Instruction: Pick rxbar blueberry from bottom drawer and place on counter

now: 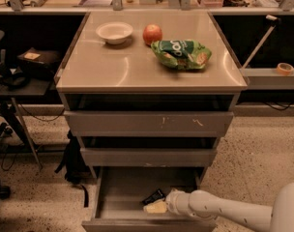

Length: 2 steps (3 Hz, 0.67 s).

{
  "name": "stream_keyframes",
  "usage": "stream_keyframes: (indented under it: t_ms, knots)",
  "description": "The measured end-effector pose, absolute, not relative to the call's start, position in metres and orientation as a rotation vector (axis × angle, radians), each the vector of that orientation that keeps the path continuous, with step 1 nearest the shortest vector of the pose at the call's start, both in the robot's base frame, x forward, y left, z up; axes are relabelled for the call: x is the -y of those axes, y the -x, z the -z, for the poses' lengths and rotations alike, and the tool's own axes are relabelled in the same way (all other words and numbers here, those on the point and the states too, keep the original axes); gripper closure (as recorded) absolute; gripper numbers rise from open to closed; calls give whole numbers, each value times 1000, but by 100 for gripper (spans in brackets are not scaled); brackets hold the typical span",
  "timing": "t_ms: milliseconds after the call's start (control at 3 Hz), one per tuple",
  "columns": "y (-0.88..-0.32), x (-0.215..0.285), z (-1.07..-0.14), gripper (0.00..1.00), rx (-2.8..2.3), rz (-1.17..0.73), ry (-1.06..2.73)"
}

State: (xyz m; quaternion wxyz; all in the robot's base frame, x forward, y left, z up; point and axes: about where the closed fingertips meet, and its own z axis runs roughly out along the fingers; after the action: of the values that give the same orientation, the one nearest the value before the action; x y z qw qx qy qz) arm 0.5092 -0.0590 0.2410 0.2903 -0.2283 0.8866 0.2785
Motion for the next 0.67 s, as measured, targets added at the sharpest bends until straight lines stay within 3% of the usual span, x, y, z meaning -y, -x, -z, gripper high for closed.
stream_keyframes:
  t_ms: [667]
  knots:
    - [-540,73,-210,0,-2334,-602,417]
